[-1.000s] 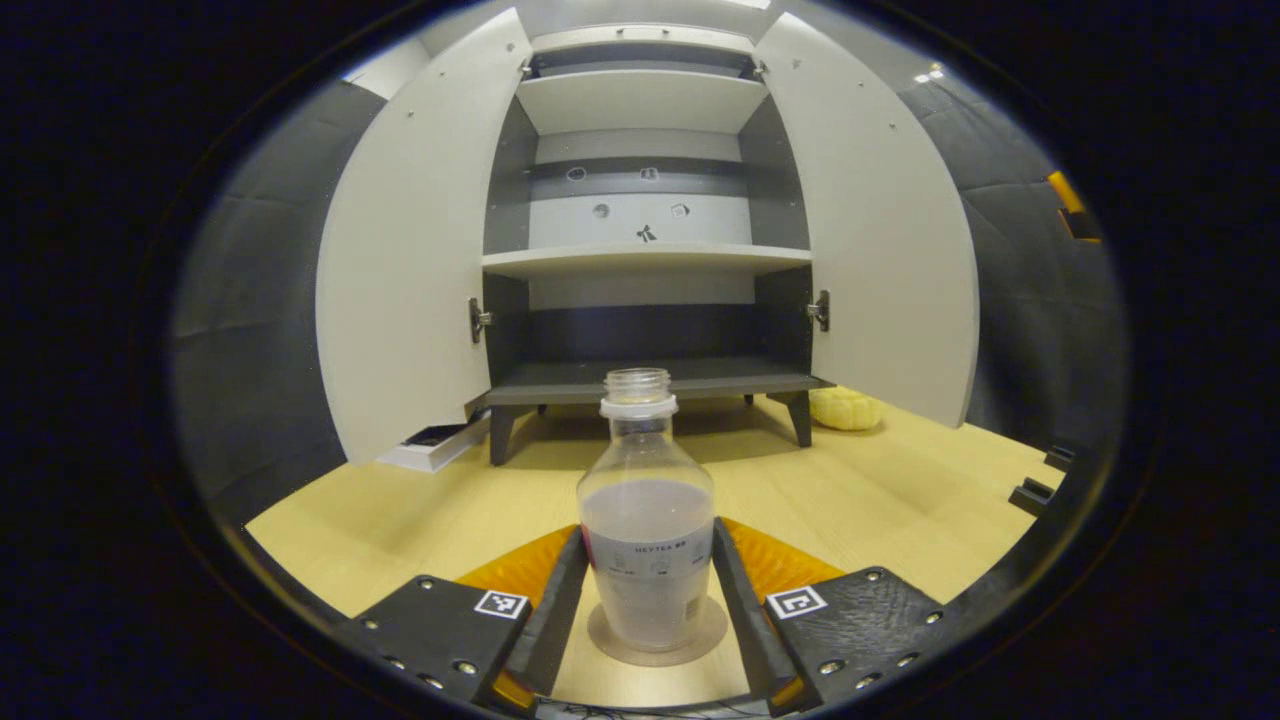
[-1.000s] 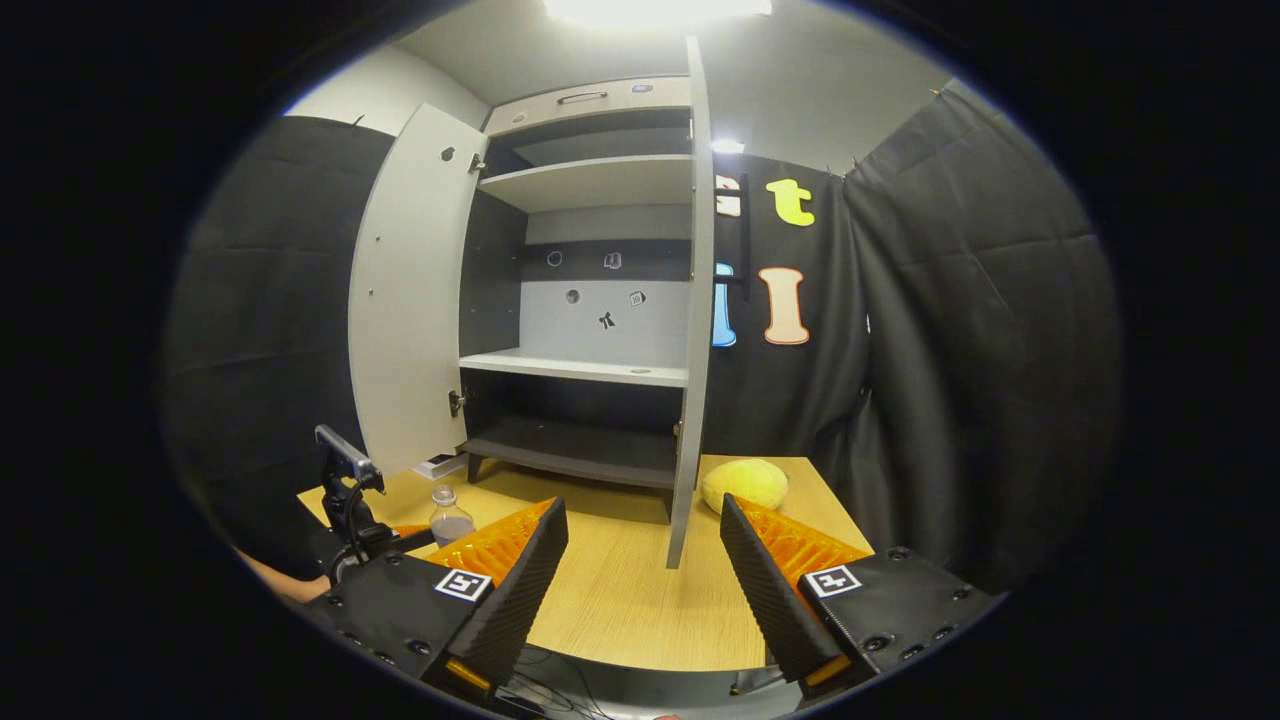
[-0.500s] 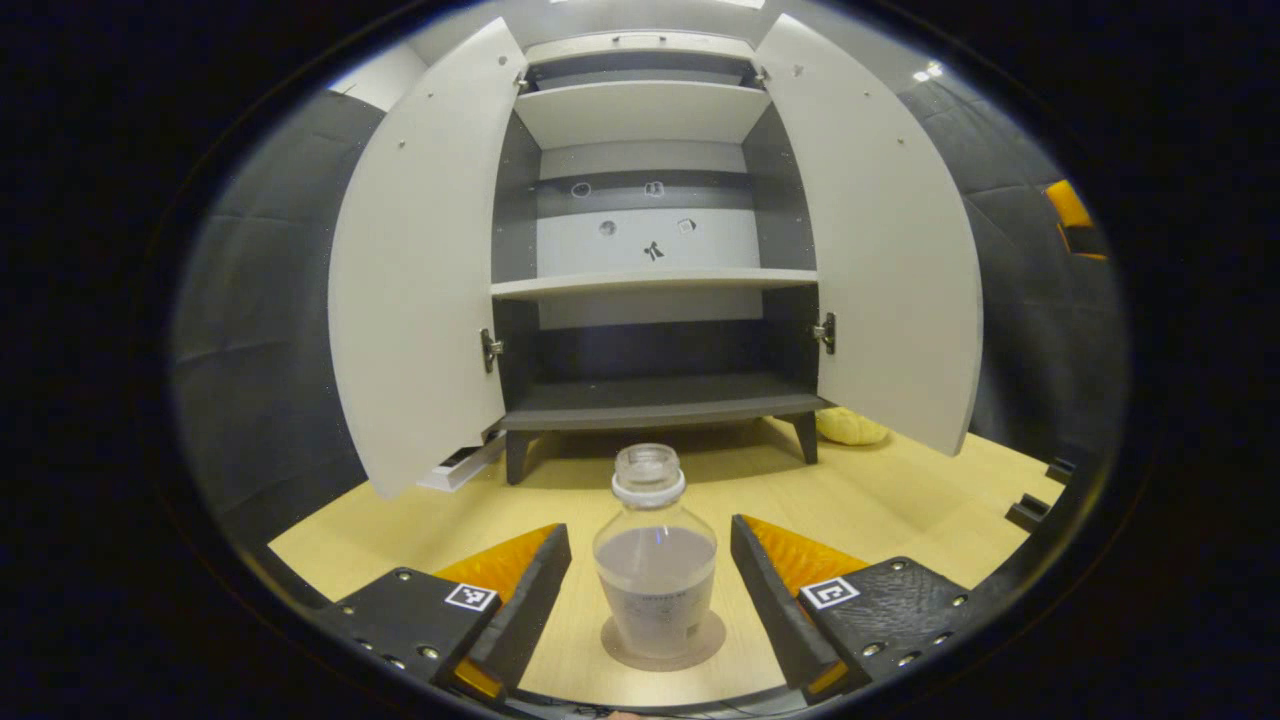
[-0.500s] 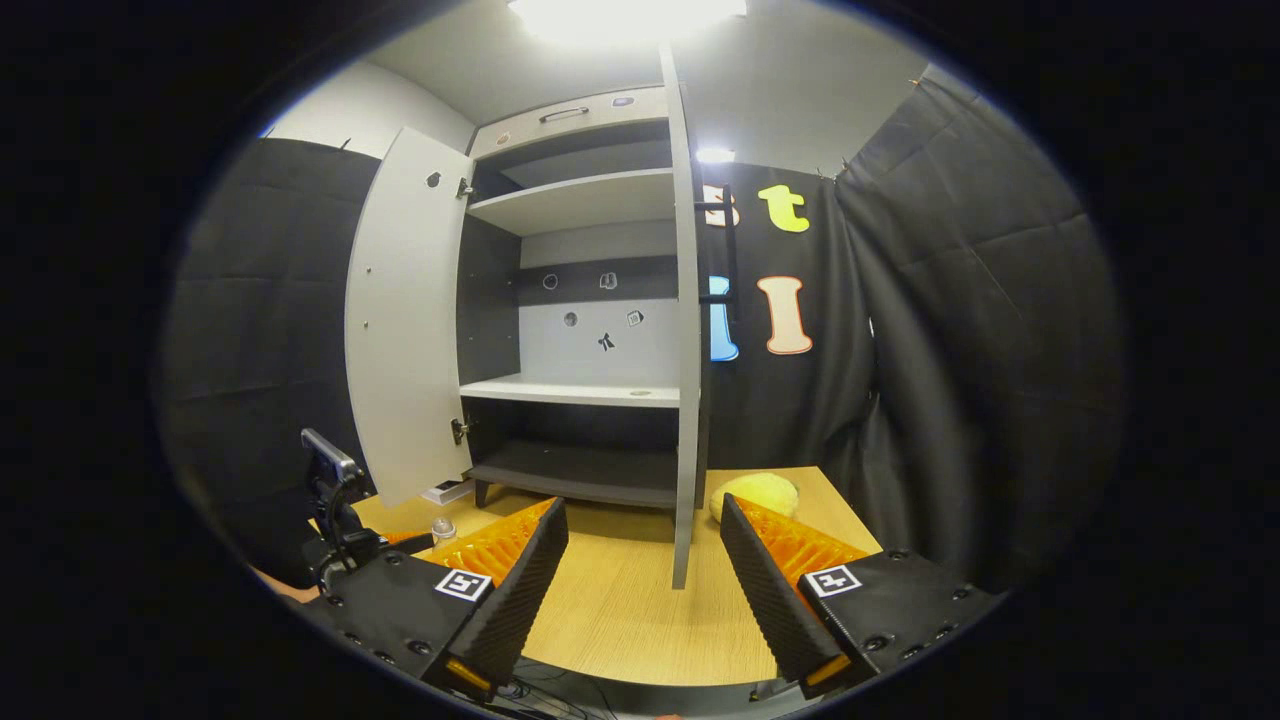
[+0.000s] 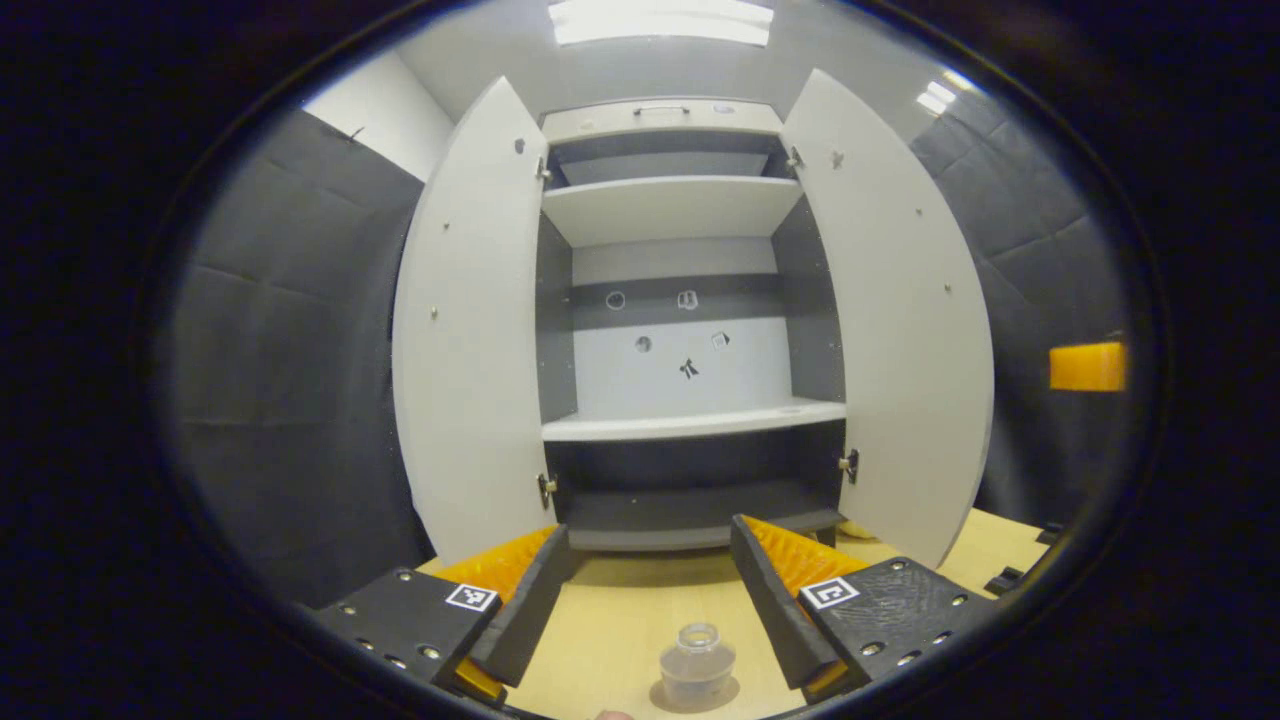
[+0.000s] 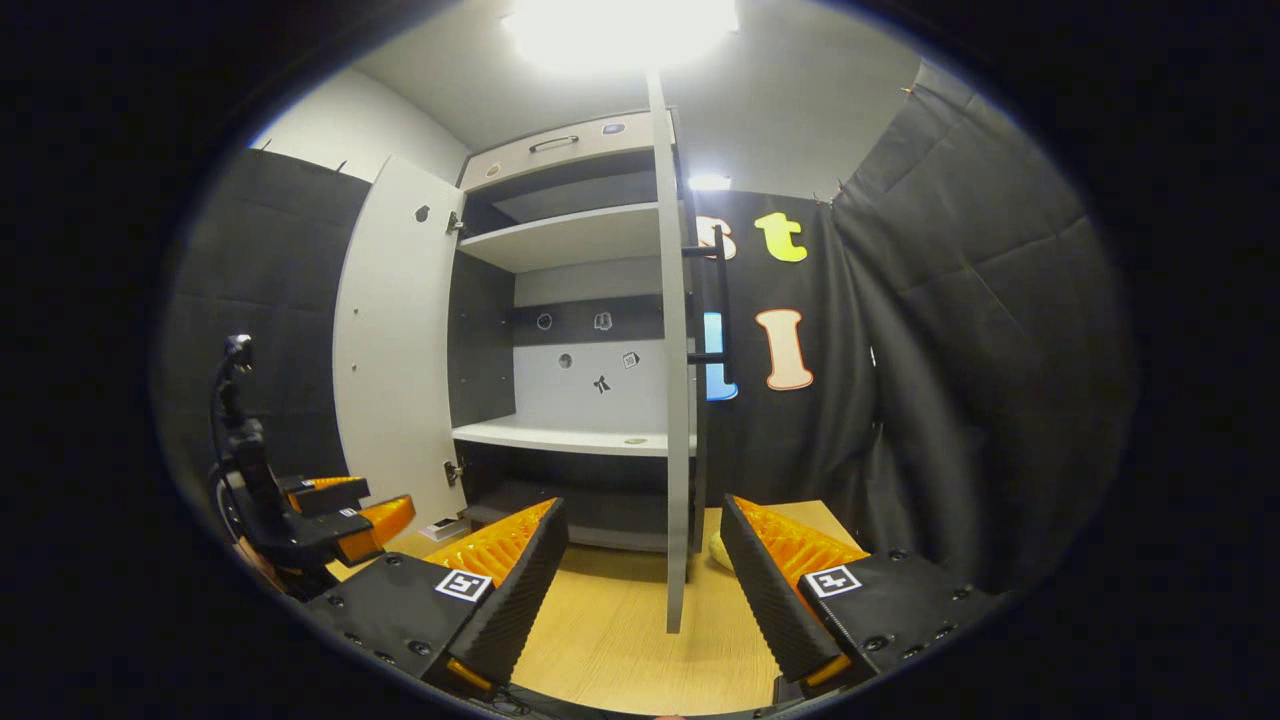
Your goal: Grasp the bottle in the cabinet with the left hand and place it on the coaster, then close the right door with the right hand and the left door with the left hand.
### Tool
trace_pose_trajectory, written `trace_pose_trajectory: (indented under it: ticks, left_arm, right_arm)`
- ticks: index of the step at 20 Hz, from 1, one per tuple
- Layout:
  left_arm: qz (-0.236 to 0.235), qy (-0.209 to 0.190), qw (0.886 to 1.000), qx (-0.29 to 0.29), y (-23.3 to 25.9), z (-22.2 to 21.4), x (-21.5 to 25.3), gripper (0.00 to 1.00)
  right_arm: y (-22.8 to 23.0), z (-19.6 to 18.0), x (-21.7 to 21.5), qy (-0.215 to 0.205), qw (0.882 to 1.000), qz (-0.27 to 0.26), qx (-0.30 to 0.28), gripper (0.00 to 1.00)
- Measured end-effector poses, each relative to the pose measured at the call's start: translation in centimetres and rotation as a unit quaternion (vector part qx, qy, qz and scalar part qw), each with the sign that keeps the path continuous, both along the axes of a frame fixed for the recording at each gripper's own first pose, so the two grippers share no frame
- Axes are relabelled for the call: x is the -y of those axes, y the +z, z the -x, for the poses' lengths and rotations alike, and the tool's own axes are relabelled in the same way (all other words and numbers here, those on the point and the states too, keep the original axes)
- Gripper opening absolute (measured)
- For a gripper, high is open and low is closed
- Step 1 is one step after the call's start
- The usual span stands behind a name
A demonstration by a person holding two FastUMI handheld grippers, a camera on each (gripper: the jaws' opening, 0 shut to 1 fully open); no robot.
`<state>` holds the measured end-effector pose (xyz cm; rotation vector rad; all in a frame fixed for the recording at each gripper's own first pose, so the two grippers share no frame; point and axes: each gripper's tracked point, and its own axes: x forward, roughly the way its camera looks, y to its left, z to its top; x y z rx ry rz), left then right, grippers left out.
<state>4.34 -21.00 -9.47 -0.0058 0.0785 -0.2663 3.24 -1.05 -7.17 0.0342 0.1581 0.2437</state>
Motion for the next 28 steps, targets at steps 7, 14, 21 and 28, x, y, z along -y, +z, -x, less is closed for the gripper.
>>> trace_pose_trajectory:
  ticks: [7,14,21,28]
  left_arm:
    - [-0.009,0.025,1.000,-0.004,4.1,-1.4,-5.1,1.00]
    - [-0.016,0.026,0.999,0.012,6.0,-3.1,-7.6,1.00]
    - [-0.012,0.057,0.998,0.012,5.7,-2.3,-12.5,0.94]
    - [-0.010,0.107,0.994,0.010,5.2,-1.9,-18.2,0.94]
  right_arm:
    - [1.5,-2.3,-0.8,-0.026,1.000,-0.008,0.001,0.98]
    - [2.8,-4.7,4.2,-0.129,0.991,0.014,-0.019,0.98]
    - [6.9,-6.9,10.7,-0.249,0.968,0.036,0.013,0.98]
    - [9.4,-10.5,11.2,-0.293,0.954,0.052,0.038,0.97]
